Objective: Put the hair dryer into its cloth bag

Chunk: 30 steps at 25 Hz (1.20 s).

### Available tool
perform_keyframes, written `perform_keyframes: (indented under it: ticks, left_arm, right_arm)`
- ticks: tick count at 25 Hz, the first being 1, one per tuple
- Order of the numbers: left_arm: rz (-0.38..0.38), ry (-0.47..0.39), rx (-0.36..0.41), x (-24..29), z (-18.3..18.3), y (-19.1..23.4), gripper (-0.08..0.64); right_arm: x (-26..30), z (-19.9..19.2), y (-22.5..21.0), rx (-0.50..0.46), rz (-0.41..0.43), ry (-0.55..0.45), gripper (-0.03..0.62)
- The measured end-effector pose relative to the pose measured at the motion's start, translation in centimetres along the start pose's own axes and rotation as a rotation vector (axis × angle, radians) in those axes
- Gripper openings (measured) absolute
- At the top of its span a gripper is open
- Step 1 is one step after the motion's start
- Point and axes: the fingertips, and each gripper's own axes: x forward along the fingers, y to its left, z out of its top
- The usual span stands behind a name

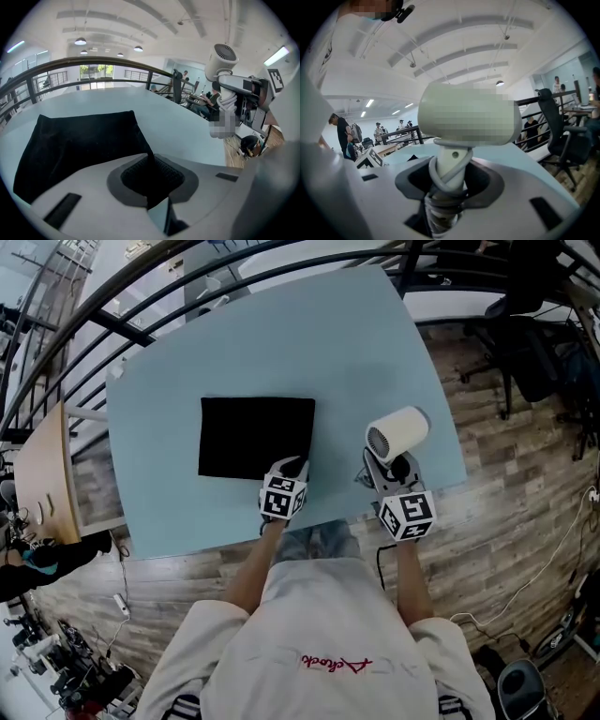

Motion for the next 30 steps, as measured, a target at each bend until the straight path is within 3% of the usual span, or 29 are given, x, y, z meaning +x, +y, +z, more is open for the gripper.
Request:
perform_keyframes:
  ticks: [9,24,30]
  left_arm:
    - [-0.010,0.002,-0.023,-0.1,-0.1,-0.2,0.026]
    - [0.014,-0.094,-0.030,-2.2,1.2,-0.6,0.026]
    - [0.060,-0.177,-0.044,-4.1,2.7,0.2,0.017]
  right_arm:
    - [-0.2,0.4,-0.5,0.009,-0.005,-0.006,0.181]
    - [0.7,0.4,0.2,0.005,0.033,-0.008,0.181]
    - [1.2,0.0,0.7,-0.009,0.058,0.022,0.181]
